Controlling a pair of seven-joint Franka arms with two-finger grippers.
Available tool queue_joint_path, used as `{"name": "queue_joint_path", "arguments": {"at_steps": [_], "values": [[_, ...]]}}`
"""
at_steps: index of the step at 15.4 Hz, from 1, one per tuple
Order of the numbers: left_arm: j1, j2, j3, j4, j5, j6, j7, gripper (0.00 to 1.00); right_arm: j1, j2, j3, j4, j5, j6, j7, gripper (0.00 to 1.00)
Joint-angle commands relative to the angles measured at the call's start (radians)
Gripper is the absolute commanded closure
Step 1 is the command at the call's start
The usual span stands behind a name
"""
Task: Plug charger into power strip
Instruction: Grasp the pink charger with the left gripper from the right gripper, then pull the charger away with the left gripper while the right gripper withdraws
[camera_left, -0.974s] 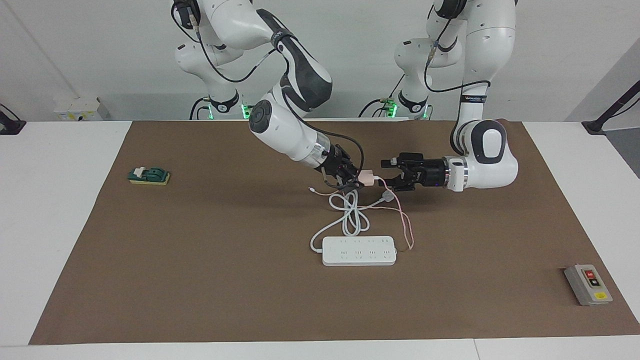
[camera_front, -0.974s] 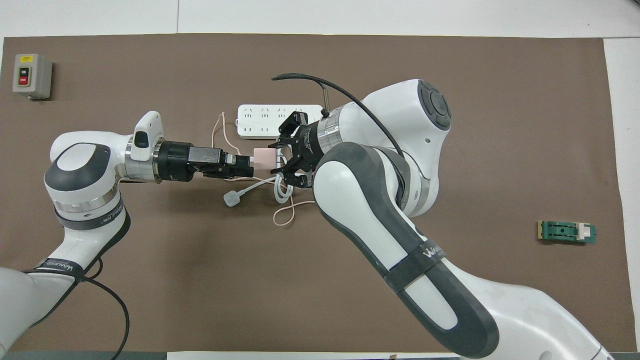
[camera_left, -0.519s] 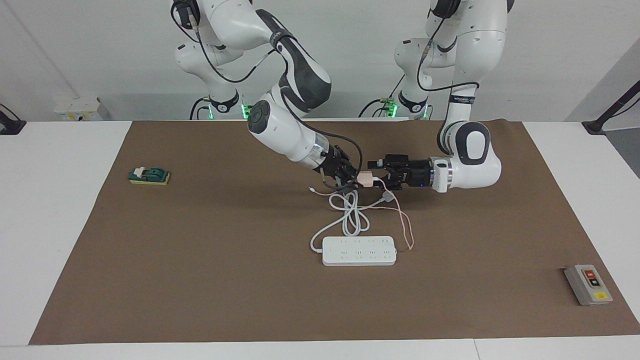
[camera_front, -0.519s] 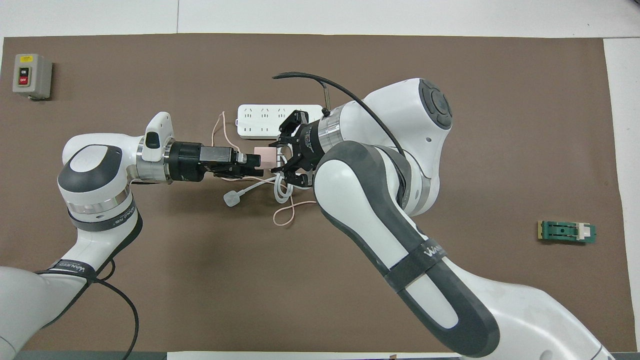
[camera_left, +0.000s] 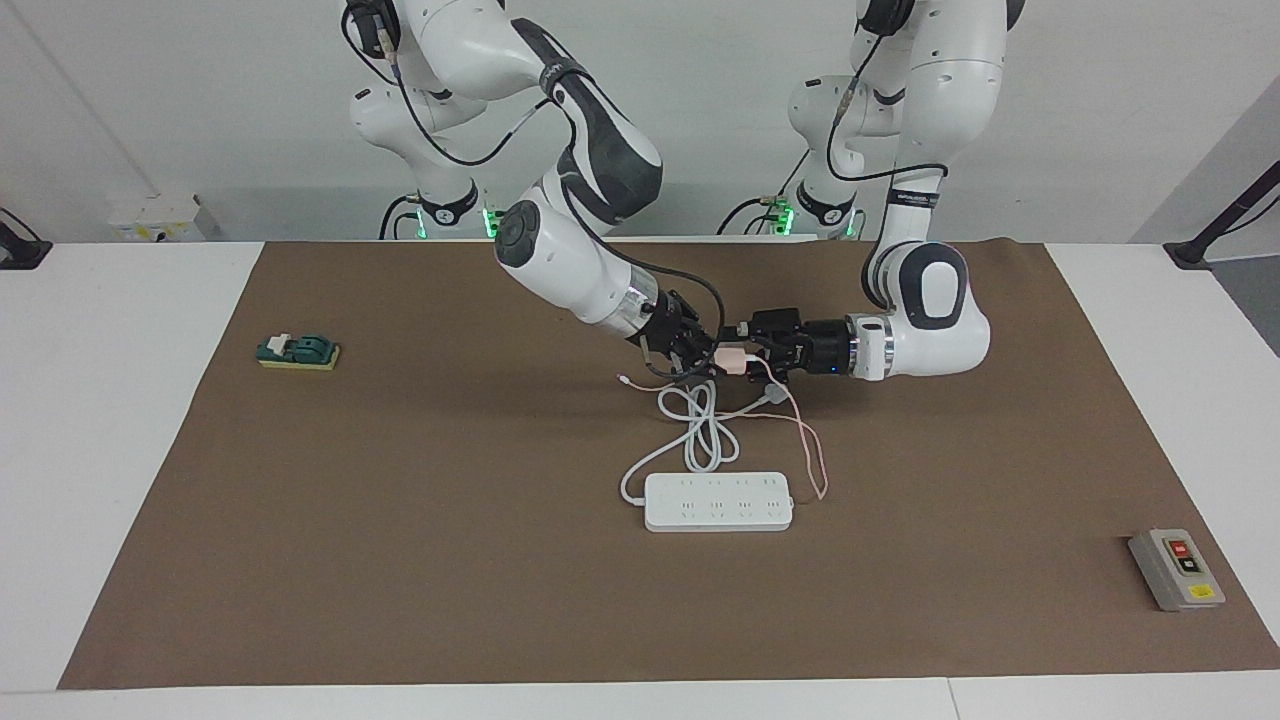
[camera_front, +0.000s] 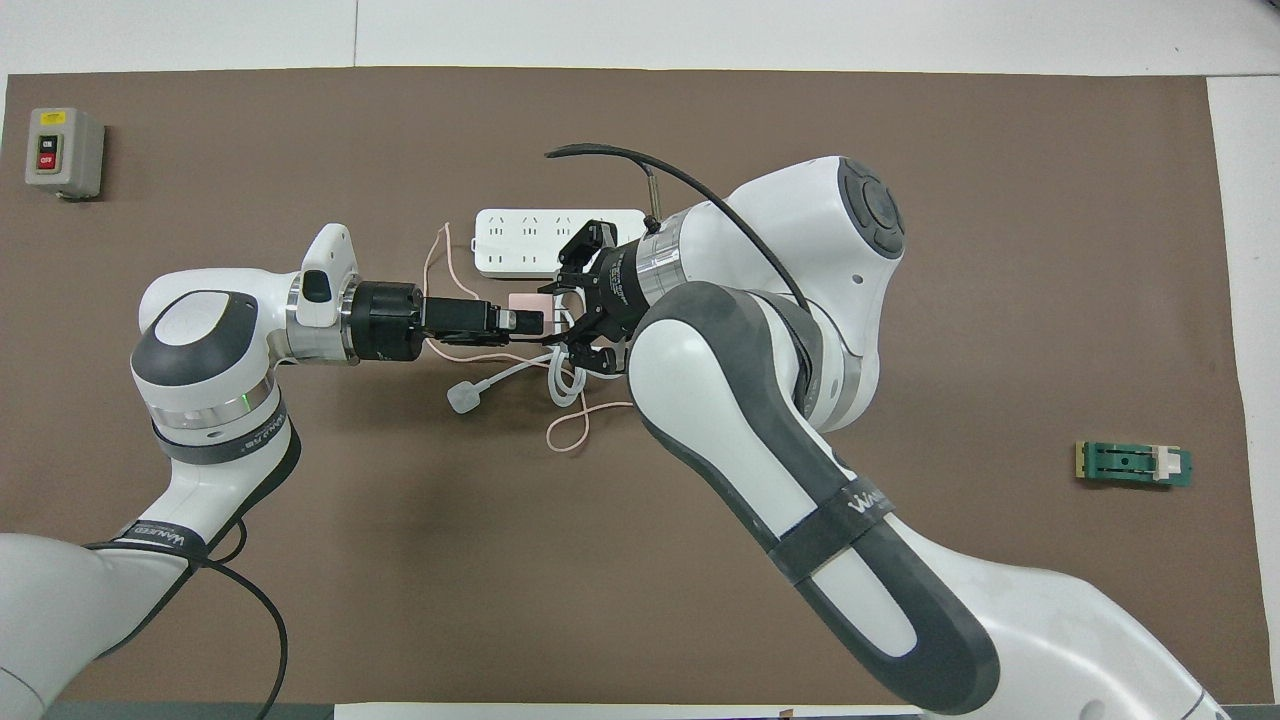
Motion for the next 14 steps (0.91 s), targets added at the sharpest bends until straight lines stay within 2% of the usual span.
{"name": "queue_joint_path", "arguments": {"at_steps": [1, 4, 6, 7, 9, 10, 11, 14], "values": [[-0.005, -0.011, 0.009, -0.02, -0.026, 0.015, 0.035, 0.36, -0.008, 0.014, 0.005, 0.026, -0.025, -0.008, 0.036, 1.0], [-0.003, -0.011, 0.009, -0.02, -0.026, 0.021, 0.038, 0.7, -0.009, 0.014, 0.005, 0.026, -0.025, -0.01, 0.036, 1.0], [-0.008, -0.01, 0.008, -0.019, -0.027, 0.039, 0.058, 0.82, -0.009, 0.014, 0.005, 0.026, -0.023, -0.011, 0.036, 1.0], [-0.01, -0.01, 0.008, -0.019, -0.028, 0.044, 0.06, 0.83, -0.009, 0.014, 0.004, 0.029, -0.023, -0.012, 0.036, 1.0], [-0.01, -0.01, 0.008, -0.02, -0.028, 0.044, 0.061, 0.99, -0.009, 0.014, 0.004, 0.034, -0.023, -0.012, 0.04, 1.0], [-0.006, -0.01, 0.009, -0.02, -0.028, 0.04, 0.061, 0.99, -0.011, 0.014, -0.001, 0.033, -0.022, -0.008, 0.065, 0.86], [-0.002, -0.011, 0.009, -0.02, -0.026, 0.037, 0.061, 0.99, -0.011, 0.014, -0.007, 0.036, -0.029, -0.002, 0.093, 0.01], [0.001, -0.011, 0.011, -0.011, -0.021, 0.03, 0.064, 1.0, -0.04, 0.012, -0.007, 0.057, -0.046, -0.019, 0.099, 0.0]]}}
